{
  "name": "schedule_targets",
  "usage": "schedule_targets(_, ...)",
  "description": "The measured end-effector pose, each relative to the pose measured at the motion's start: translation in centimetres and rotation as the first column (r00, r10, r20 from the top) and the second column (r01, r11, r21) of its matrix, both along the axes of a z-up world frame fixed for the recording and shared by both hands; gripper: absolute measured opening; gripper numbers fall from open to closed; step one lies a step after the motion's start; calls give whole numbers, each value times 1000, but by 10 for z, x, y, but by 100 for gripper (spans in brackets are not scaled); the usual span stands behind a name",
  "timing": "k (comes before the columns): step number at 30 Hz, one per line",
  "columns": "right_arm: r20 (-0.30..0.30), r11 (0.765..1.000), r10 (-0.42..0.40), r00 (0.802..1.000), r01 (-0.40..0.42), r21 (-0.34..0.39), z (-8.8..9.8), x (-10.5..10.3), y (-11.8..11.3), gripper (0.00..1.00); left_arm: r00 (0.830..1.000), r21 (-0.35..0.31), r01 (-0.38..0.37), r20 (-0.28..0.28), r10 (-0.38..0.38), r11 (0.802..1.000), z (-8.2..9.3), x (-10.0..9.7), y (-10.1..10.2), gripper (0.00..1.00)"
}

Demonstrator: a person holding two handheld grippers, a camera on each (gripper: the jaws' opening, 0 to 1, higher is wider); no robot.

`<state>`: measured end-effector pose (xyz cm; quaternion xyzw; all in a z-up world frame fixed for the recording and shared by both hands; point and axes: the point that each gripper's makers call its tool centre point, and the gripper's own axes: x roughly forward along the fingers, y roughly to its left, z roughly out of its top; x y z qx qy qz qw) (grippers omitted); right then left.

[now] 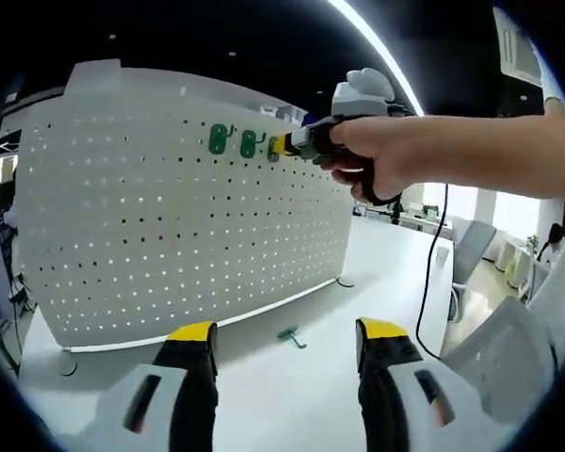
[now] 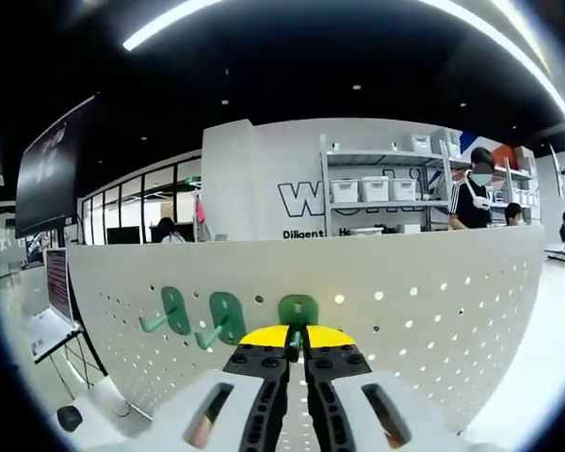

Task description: Insert the hook assembly into the mounting plate slot until the hook locks in place.

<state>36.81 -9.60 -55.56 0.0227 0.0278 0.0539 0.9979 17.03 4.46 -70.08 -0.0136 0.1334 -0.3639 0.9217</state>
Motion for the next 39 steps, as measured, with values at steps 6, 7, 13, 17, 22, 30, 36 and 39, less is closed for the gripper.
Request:
schedule_targets(6, 1, 1000, 13, 1000, -13, 12, 0, -1, 0, 3, 1000, 1, 0, 1, 0, 1000, 0, -1, 0, 61)
schedule_targets(7, 0, 1000, 14, 1000, -14, 14, 0, -1, 0, 3, 1000, 2, 1, 2, -1, 1000, 0, -1, 0, 61)
schedule_targets(13, 5, 999, 40, 999, -41, 25, 0, -4, 0, 4, 1000, 4, 1, 4, -1, 1000, 1, -1, -1, 61)
schedule_targets(17, -4, 994, 99, 995, -98, 49, -6, -4, 3, 5, 1000, 5, 2, 2, -2, 1000, 0, -1, -1, 61)
schedule_targets(22, -3, 984, 177, 984, -177, 2, -14, -7, 11, 15, 1000, 6, 1, 5, -1, 1000, 2, 1, -3, 61)
schedule_targets(30, 9, 969, 233, 973, -231, -82, -25, -18, 13, 37, 1000, 10, -6, 3, 6, 1000, 0, 3, 0, 62)
schedule_targets(36, 27, 963, 263, 964, -261, -70, -27, -21, 16, 46, 1000, 13, -8, 4, 8, 1000, 0, 3, 2, 62)
schedule_targets(39, 27, 960, 270, 963, -267, -83, -26, -21, 17, 46, 1000, 15, -8, 4, 8, 1000, 0, 4, 2, 62)
